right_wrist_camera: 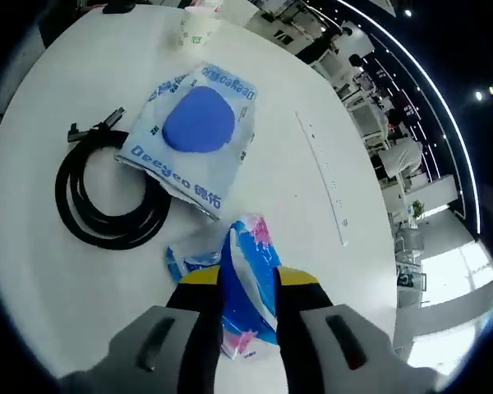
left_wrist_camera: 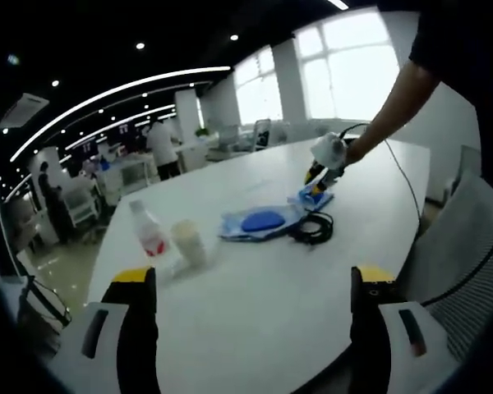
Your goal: Arrange the tabletop items into an orderly group along one side of the table until the central work area is clear of visible clutter.
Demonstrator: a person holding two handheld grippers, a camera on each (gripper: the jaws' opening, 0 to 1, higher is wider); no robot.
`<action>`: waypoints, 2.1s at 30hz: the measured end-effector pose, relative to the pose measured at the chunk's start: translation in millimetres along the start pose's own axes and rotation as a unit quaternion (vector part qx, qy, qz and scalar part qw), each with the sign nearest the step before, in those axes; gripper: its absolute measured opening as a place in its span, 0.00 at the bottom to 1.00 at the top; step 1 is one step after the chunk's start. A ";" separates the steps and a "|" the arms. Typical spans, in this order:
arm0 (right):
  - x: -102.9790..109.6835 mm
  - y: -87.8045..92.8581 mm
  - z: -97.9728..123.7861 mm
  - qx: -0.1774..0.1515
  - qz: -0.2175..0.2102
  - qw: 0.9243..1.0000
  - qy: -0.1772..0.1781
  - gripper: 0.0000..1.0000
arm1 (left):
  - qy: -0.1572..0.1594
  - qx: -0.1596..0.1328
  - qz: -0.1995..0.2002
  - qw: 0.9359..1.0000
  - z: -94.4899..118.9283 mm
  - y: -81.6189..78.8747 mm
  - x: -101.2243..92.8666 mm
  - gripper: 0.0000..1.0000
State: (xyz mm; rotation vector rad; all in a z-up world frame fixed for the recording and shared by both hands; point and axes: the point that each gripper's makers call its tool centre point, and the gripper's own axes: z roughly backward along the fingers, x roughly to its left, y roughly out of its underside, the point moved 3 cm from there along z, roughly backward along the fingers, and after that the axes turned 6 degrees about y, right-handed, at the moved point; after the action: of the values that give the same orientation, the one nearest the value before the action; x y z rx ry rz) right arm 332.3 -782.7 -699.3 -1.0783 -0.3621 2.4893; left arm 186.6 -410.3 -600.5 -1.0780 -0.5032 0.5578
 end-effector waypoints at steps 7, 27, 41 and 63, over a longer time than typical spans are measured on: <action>27.1 -8.3 28.7 -0.022 -0.043 0.999 -0.008 0.35 | 0.006 -0.006 0.000 1.000 0.1 -1.9 -1.8 0.96; 99.9 -71.4 42.2 -0.047 -0.300 0.951 -0.056 0.38 | 0.011 -0.019 -0.001 1.000 2.6 -6.5 -3.1 0.96; 116.0 -82.2 13.6 -0.018 -0.373 0.926 -0.057 0.29 | 0.003 -0.018 0.000 1.000 3.6 -6.2 -0.5 0.95; 128.7 -91.7 -7.6 0.019 -0.451 0.893 -0.001 0.15 | -0.002 -0.015 0.006 1.000 3.8 -4.9 1.4 0.94</action>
State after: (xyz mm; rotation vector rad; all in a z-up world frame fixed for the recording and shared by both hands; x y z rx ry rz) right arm 281.7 -642.0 -750.7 -0.6547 -0.6364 1.6486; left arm 186.1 -408.7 -594.4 -1.1088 -0.5099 0.5640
